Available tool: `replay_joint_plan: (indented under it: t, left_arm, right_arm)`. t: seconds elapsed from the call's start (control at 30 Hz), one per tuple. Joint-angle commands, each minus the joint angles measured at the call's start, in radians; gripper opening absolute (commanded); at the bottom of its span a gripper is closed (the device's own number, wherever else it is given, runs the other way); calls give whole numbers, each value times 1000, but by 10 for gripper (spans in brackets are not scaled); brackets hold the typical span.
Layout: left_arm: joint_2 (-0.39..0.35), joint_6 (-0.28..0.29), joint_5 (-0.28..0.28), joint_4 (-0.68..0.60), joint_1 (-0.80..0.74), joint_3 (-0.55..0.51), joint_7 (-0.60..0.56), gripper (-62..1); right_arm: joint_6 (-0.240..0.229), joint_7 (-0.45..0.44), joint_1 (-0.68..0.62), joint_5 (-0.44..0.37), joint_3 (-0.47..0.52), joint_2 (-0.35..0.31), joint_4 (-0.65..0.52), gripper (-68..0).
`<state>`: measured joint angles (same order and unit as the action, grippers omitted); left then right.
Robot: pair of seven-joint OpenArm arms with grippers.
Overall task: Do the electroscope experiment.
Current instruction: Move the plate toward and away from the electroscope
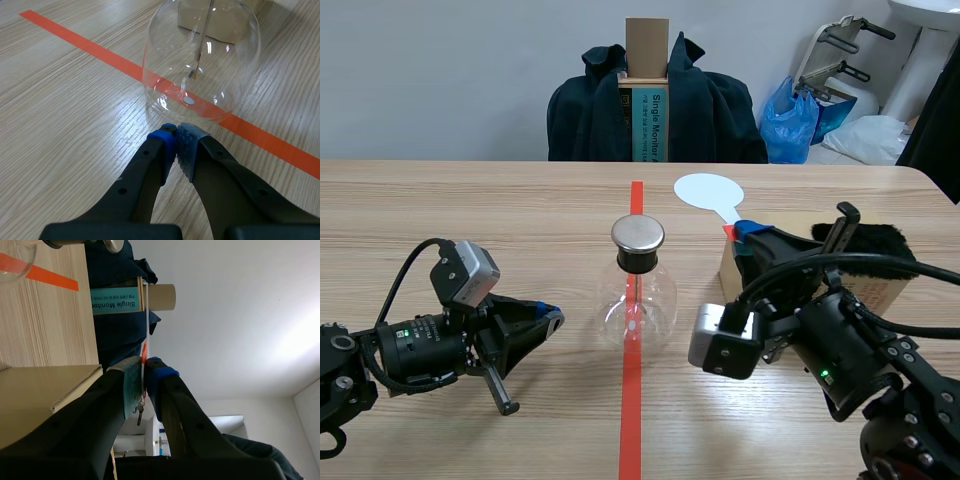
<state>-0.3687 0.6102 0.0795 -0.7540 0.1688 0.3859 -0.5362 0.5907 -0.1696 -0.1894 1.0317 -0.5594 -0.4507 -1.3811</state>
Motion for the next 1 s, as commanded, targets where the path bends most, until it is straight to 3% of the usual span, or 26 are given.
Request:
replay_joint_plan:
  t: [0.0, 0.3, 0.7, 0.97]
  left_arm:
    - [5, 2, -7, -13, 9, -3, -21, -590]
    - [5, 2, -7, -13, 9, -3, -21, -590]
    - [5, 2, -7, -13, 9, -3, -21, -590]
    - [5, 2, -7, -13, 9, -3, -21, -590]
  right_arm:
    - [16, 10, 3, -6, 10, -27, -26, -667]
    - [74, -37, -2, -6, 10, -40, -26, -667]
    - [71, -279, -2, -6, 10, -40, -26, -667]
    - [63, -360, -2, -6, 9, -40, -26, -667]
